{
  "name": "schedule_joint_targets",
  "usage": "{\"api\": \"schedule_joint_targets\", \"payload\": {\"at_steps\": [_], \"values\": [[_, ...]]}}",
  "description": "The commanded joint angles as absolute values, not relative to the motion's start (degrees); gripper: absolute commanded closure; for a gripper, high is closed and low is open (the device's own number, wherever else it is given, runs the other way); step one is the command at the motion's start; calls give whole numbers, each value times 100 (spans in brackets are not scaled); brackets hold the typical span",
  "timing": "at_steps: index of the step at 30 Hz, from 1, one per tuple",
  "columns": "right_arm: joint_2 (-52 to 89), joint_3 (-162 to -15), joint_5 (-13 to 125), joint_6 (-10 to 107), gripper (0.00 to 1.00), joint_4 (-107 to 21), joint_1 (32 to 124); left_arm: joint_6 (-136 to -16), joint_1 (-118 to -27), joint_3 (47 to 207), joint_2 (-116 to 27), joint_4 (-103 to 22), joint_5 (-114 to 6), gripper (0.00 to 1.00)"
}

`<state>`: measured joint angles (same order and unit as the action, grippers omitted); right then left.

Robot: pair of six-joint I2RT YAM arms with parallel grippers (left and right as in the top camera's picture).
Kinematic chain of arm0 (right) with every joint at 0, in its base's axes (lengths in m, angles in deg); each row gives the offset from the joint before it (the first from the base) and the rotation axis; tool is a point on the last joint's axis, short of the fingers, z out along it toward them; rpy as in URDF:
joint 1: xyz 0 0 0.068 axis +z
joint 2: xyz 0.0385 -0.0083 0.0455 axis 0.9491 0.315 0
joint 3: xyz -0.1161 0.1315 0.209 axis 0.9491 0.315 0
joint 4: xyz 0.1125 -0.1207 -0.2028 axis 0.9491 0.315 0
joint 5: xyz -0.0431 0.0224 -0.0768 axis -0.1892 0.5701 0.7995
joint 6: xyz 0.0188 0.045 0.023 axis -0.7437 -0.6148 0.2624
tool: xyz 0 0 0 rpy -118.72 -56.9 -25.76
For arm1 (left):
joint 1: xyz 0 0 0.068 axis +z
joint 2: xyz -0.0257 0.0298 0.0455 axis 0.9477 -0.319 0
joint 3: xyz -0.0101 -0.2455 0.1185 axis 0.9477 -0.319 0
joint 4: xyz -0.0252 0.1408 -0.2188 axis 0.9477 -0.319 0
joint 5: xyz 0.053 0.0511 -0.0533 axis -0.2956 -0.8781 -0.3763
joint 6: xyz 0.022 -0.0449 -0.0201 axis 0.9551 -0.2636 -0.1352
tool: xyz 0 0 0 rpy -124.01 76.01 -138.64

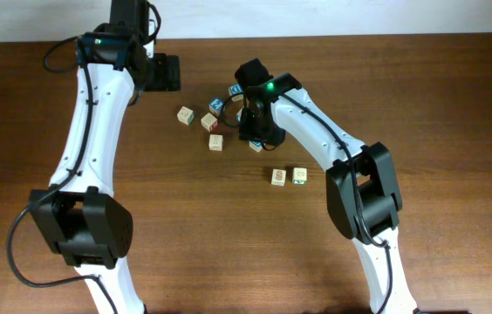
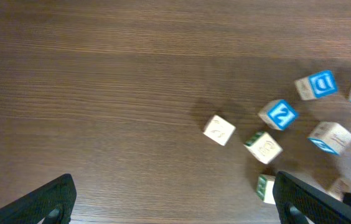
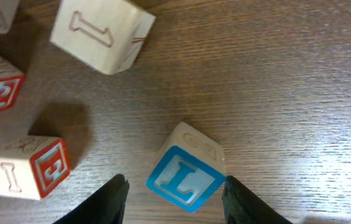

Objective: Rotate 5 blocks

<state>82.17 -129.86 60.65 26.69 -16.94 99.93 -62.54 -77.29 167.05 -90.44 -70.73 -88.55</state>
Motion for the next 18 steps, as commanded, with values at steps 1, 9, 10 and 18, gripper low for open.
{"api": "schedule_joint_targets", "payload": {"at_steps": [1, 9, 10, 18], "values": [[8341, -12948, 6382, 2533, 50, -1674, 10024, -6282, -7659, 16806, -9064, -7038, -9237, 1], [8573, -12948, 6396, 2583, 50, -1864, 10024, -6282, -7571, 16806, -9064, -7047, -9237, 1], [8575, -12948, 6391, 2608, 54, -1847, 10024, -6282, -7571, 16806, -9064, -7056, -9237, 1], [8573, -12948, 5849, 3209, 67, -789, 10120, -6282, -7574, 16806, -9064, -7145, -9196, 1]]}}
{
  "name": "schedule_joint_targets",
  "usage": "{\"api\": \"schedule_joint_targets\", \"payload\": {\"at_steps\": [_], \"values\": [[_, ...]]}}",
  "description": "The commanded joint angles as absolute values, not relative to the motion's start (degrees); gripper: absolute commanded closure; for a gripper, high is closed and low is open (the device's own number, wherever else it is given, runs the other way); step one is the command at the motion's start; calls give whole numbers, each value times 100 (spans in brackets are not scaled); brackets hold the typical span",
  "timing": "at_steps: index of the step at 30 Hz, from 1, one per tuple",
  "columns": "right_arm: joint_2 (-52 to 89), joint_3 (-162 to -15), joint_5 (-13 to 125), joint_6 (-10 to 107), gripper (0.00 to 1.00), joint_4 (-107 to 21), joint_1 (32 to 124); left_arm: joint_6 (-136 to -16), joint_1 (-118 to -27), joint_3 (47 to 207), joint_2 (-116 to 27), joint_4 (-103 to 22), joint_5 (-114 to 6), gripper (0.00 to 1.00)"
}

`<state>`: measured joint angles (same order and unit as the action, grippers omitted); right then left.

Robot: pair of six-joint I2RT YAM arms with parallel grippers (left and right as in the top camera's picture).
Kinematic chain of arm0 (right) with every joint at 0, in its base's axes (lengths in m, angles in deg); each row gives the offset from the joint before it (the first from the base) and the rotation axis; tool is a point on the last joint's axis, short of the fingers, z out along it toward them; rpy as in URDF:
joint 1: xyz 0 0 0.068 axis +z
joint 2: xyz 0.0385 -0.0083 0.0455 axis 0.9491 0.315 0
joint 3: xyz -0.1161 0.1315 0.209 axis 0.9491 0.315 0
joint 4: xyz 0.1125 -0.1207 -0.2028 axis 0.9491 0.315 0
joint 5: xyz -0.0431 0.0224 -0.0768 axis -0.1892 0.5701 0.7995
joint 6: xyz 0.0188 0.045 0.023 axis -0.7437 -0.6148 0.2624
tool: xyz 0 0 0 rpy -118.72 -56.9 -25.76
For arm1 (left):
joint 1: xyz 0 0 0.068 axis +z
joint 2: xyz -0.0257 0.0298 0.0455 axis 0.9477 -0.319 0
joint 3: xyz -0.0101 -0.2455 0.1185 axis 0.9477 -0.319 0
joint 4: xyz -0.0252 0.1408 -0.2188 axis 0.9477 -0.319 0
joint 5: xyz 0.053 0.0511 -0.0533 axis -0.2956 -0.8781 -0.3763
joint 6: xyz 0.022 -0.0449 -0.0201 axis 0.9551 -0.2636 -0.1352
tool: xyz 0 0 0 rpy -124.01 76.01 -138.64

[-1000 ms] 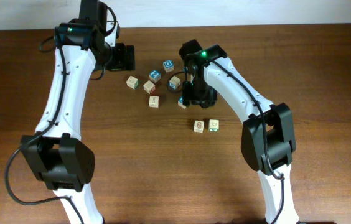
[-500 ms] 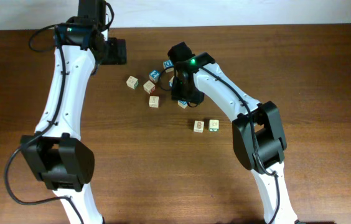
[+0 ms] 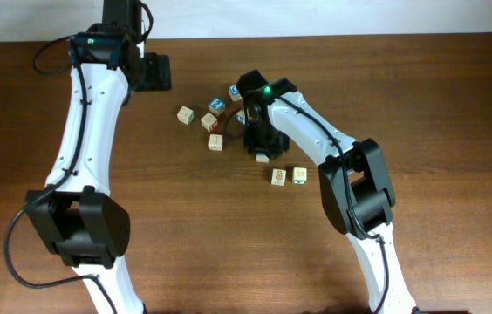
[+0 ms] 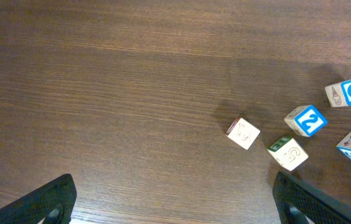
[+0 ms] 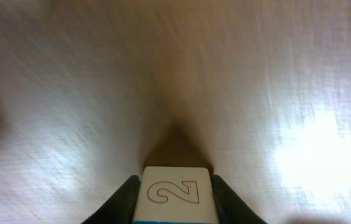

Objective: Rotate 5 blocks

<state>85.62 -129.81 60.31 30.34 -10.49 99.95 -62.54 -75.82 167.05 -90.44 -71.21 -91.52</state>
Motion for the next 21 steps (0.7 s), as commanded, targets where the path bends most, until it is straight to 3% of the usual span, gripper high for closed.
{"api": "schedule_joint_targets", "payload": {"at_steps": [1, 12, 14, 21], "values": [[8573, -12948, 5853, 3211, 67, -668, 10177, -6282, -7574, 16806, -9064, -7141, -9196, 1], [8588, -12948, 6474, 2577, 65, -164, 10623, -6286, -7574, 16806, -9064, -7215, -8877, 1], [8588, -12948, 6483, 2579, 58, -148, 10623, -6286, -7574, 16806, -9064, -7220, -8866, 0], [8560, -13084, 6479, 2806, 50, -135, 10575, -6286, -7574, 16806, -9064, -7215, -8848, 1]]}}
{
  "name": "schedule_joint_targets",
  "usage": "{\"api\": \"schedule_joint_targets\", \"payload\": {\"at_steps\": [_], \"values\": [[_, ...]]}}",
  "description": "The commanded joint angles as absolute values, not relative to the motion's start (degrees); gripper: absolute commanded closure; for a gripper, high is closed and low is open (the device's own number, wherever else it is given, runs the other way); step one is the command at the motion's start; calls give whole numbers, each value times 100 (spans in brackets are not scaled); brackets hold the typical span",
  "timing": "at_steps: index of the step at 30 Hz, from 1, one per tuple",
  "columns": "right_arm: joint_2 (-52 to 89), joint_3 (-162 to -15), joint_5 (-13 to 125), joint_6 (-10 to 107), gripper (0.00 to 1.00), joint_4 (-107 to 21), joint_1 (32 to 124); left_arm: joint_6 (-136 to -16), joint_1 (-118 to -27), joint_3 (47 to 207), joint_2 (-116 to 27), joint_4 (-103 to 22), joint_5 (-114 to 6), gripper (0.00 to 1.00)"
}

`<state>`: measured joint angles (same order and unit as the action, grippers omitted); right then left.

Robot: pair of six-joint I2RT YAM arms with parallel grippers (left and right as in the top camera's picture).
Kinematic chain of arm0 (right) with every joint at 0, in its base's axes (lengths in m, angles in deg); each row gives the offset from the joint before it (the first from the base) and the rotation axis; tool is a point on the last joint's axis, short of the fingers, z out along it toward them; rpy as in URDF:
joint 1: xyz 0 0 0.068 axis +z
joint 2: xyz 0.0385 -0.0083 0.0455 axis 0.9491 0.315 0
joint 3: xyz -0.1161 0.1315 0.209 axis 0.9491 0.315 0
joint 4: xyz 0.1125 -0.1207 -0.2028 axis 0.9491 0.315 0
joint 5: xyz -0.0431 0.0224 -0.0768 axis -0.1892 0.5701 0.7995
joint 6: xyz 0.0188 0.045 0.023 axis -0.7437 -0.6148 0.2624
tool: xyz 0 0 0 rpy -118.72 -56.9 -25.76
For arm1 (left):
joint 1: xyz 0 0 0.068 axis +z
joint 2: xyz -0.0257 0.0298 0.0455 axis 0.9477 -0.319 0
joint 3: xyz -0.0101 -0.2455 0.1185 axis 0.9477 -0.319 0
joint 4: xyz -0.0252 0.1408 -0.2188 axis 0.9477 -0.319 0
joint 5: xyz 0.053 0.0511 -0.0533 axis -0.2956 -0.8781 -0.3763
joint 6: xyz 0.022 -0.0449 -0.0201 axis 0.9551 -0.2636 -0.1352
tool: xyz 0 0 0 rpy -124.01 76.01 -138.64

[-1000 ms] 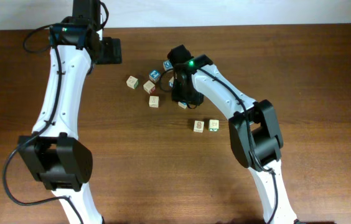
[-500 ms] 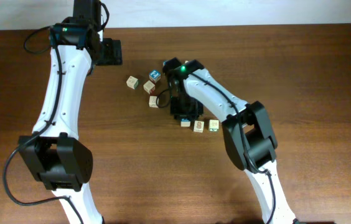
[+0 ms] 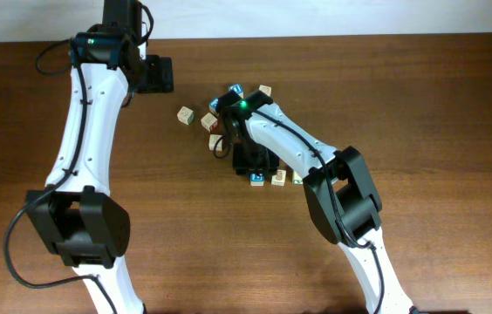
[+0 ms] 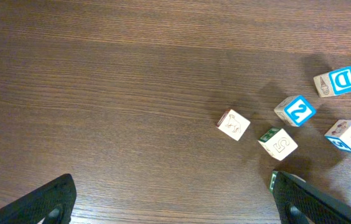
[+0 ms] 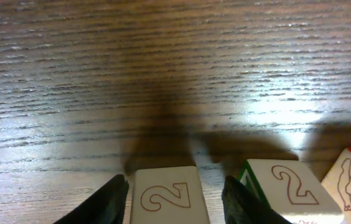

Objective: Rotate 5 blocks

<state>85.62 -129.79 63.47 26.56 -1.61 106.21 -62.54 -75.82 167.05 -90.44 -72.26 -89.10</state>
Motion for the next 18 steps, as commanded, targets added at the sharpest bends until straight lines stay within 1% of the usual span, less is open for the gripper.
{"api": "schedule_joint_targets", "payload": {"at_steps": [1, 5, 6, 8, 12, 14, 18], "values": [[8560, -13224, 6481, 2879, 50, -113, 10566, -6286, -7574, 16806, -9064, -7185, -8848, 1], [8560, -14102, 6481, 3154, 48, -120, 10564, -6284, -7554, 16808, -9064, -7012, -8851, 1], [8560, -14161, 6476, 3198, 46, -218, 10564, -6284, -7528, 16808, -9064, -6984, -8851, 1], [8567, -14190, 6474, 3224, 45, -675, 10570, -6286, -7407, 16808, -9064, -6866, -8851, 1], [8779, -14185, 6358, 3654, 45, -1715, 10592, -6293, -6996, 16808, -9064, -6730, -8848, 1], [8890, -14181, 6328, 3818, 45, -1962, 10625, -6575, -6789, 16808, -9064, -6689, -8846, 1], [9093, -14175, 6330, 3831, 45, -2172, 10809, -6584, -6671, 16808, -9064, -6671, -8848, 0]]}}
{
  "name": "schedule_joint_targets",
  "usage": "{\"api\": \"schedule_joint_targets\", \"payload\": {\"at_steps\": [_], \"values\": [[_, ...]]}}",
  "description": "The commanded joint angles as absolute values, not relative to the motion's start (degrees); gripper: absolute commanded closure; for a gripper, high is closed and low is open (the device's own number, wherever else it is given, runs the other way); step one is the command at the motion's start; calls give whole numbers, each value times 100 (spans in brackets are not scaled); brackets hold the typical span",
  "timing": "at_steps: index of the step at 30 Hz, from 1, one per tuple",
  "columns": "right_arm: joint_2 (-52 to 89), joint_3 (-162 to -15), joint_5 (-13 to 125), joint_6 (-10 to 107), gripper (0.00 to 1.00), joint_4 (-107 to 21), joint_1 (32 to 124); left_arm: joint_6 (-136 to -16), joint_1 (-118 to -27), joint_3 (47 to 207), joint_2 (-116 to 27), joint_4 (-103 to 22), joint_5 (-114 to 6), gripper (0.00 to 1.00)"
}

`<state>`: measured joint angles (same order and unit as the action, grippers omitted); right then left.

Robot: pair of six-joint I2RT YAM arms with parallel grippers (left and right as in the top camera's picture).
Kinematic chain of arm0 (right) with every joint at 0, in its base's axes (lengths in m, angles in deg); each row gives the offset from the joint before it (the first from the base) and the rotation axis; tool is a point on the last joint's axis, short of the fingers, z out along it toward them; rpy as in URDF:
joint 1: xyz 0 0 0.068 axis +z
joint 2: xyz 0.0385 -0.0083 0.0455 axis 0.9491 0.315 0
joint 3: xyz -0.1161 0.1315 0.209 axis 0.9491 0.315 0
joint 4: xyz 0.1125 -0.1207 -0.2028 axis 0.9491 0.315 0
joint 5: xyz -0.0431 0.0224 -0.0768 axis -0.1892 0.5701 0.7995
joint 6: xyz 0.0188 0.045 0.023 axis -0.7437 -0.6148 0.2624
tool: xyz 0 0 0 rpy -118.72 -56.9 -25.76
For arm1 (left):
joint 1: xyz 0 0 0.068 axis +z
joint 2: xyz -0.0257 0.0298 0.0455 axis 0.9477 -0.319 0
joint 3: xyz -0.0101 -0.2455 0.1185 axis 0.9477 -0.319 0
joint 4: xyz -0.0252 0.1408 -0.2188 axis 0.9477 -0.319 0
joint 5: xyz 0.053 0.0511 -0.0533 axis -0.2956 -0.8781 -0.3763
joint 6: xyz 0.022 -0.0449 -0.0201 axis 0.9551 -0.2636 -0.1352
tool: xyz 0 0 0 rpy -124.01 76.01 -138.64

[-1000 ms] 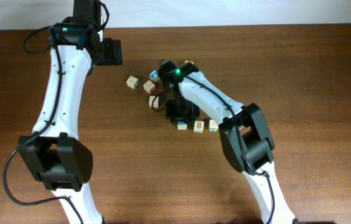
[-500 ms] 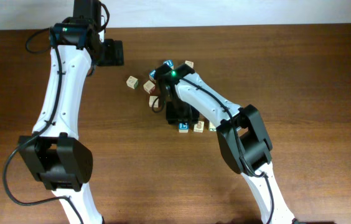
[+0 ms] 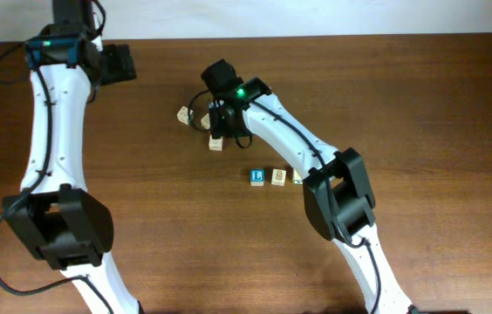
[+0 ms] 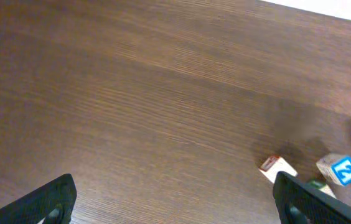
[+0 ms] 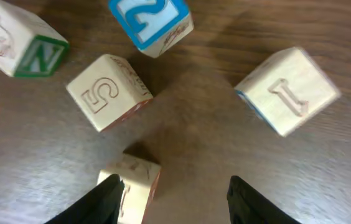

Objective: Rotate 5 blocks

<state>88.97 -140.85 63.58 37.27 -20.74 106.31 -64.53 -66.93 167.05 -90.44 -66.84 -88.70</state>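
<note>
Three blocks stand in a row in the overhead view: a blue-faced one (image 3: 257,176), a tan one (image 3: 277,177) and a green-edged one (image 3: 297,177). My right gripper (image 5: 178,200) hangs open over the loose cluster. A tan red-edged block (image 5: 133,182) lies beside its left finger, with nothing between the fingers. Ahead lie a "5" block (image 5: 108,92), a blue "2" block (image 5: 150,18), an "I" block (image 5: 287,90) and a green "N" block (image 5: 23,40). My left gripper (image 4: 178,200) is open above bare wood at the table's far left.
Two more loose blocks show overhead, one (image 3: 183,114) left of the right gripper (image 3: 220,112) and one (image 3: 216,142) just below it. The left gripper (image 3: 117,63) is near the table's back edge. The left wrist view catches a few blocks at lower right.
My right gripper has left the row and now hangs open over the cluster; the blue-faced block stays at the row's left end. My left arm has moved farther left.
My right gripper stood open around a blue "L" block in the cluster. Then it was shut on that block, a "2" face up. Then it was open at the row with the block set down beside the two others. It is now back over the cluster.
</note>
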Motion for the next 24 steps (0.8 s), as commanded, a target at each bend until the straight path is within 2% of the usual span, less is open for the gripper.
{"api": "schedule_joint_targets", "payload": {"at_steps": [1, 10, 14, 17, 22, 24], "values": [[9144, -14175, 6330, 3831, 45, -2209, 10850, -6584, -6673, 16806, -9064, -6678, -8848, 0], [9209, -14384, 6181, 3836, 45, -1991, 10964, -6584, -6673, 16806, -9064, -6778, -8848, 1], [9209, -14677, 6159, 4269, 44, -1864, 11101, -6588, -6669, 16808, -9064, -6726, -8910, 2], [9270, -14653, 6297, 4387, 45, -1969, 11215, -7082, -6520, 16808, -9064, -6743, -8877, 1], [9399, -14638, 6483, 4343, 55, -1947, 11294, -7097, -6494, 16808, -9064, -6953, -8851, 1], [9406, -14638, 6487, 4345, 63, -1932, 11316, -7097, -6496, 16808, -9064, -6979, -8848, 1]]}}
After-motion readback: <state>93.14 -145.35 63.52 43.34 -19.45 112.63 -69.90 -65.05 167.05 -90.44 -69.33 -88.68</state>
